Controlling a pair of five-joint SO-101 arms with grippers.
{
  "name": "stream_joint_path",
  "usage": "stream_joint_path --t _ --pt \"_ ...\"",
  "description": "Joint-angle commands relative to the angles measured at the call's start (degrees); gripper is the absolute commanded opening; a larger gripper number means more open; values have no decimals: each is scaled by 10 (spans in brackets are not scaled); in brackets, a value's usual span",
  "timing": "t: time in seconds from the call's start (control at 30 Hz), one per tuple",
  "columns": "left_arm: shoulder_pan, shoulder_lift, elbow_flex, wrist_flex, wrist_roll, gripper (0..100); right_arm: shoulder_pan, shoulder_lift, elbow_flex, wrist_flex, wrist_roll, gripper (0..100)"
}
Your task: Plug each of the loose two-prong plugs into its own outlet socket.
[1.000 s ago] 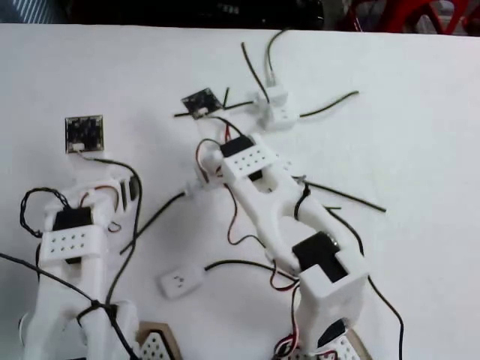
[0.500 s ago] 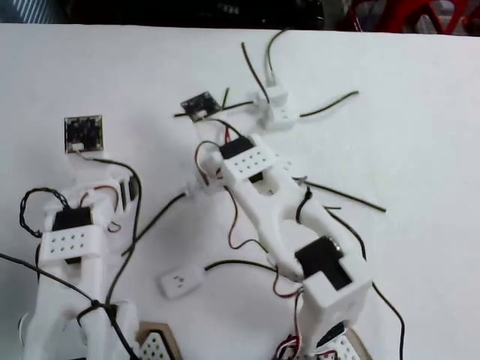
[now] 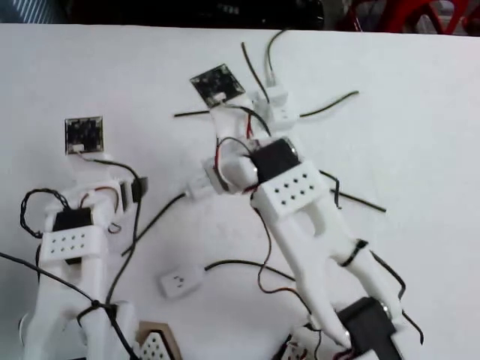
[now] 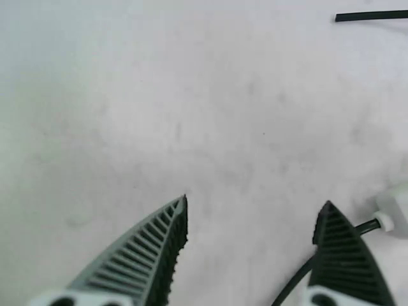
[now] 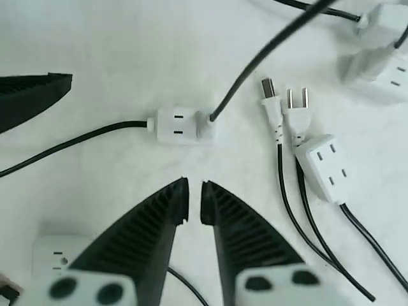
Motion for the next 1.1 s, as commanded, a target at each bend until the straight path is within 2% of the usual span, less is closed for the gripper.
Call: stream_joint_path --t 0.0,0.13,0.27,0.4,0.5,0.67,0.83,1.07 --pt "0 -16 -3 -11 2 319 -3 -47 44 -6 4 19" --pt "29 -18 11 -14 -2 321 0 -69 131 -83 5 19" --pt "62 -17 9 -11 -48 335 21 -80 219 -203 2 22" --pt "109 -17 5 -11 -70 394 77 -74 289 -320 2 22" --pt "151 -15 -8 -11 -111 396 120 -76 330 -397 2 22" --pt "215 7 -27 -11 -171 396 188 -74 343 -436 1 22" --pt "228 148 -133 20 -202 396 242 -74 340 -442 1 22" --pt "221 406 -340 67 -231 395 255 -73 344 -458 1 22"
